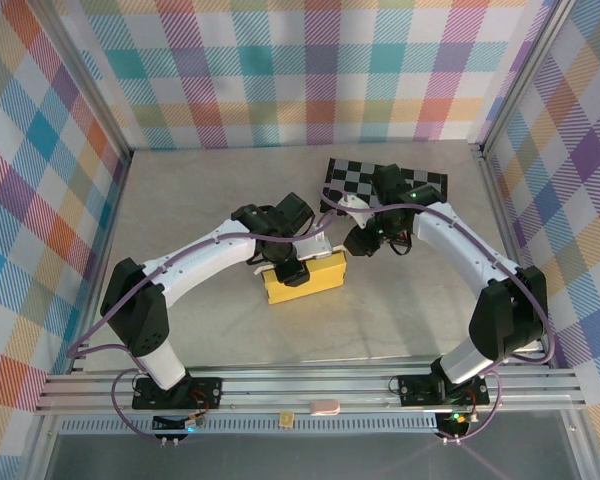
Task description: Fold the paper box
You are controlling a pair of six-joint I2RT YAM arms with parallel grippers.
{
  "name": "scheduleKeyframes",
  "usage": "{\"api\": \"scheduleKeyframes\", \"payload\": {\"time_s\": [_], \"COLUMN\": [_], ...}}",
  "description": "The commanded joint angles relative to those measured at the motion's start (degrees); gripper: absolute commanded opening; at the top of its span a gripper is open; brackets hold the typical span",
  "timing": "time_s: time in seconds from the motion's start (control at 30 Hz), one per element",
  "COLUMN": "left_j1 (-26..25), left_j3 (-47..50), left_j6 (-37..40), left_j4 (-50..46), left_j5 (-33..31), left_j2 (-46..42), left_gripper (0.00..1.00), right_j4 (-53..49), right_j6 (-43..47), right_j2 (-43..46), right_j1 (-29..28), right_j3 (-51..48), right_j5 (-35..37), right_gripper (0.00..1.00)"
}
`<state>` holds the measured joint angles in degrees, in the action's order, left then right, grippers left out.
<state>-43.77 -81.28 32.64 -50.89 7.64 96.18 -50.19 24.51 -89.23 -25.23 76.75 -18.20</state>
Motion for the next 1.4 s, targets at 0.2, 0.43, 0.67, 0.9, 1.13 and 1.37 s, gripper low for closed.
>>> {"api": "scheduleKeyframes", "payload": {"time_s": [0.2, 0.43, 0.67, 0.9, 1.13, 1.37], "left_j1": [0.4, 0.4, 0.4, 0.4, 0.5, 0.5], "left_j3": [-1.8, -1.9, -1.9, -2.1, -2.1, -2.4], "left_j6": [-0.8, -0.6, -0.4, -0.3, -0.3, -0.2], "left_j4": [-0.9, -1.2, -1.6, -1.7, -1.9, -2.0], "left_j5": [1.7, 2.0, 2.3, 2.7, 2.7, 2.5], "left_j2": [0.0, 0.1, 0.5, 0.9, 1.2, 1.3], "left_gripper": [0.45, 0.44, 0.42, 0.4, 0.4, 0.4], "right_j4": [-0.5, -0.7, -0.6, -2.0, -1.7, -1.9], "right_j6": [0.6, 1.4, 0.0, 1.1, 1.2, 0.6], "right_j2": [-0.8, -1.7, -1.0, -2.0, -3.3, -3.4], "right_j1": [-0.9, -0.9, -0.6, -0.6, -0.6, -0.7], "right_j3": [0.2, 1.8, 3.0, 3.1, 3.1, 3.6], "right_j5": [2.2, 4.3, 5.0, 0.6, 0.7, 1.2], "right_gripper": [0.3, 0.39, 0.42, 0.41, 0.35, 0.22]}}
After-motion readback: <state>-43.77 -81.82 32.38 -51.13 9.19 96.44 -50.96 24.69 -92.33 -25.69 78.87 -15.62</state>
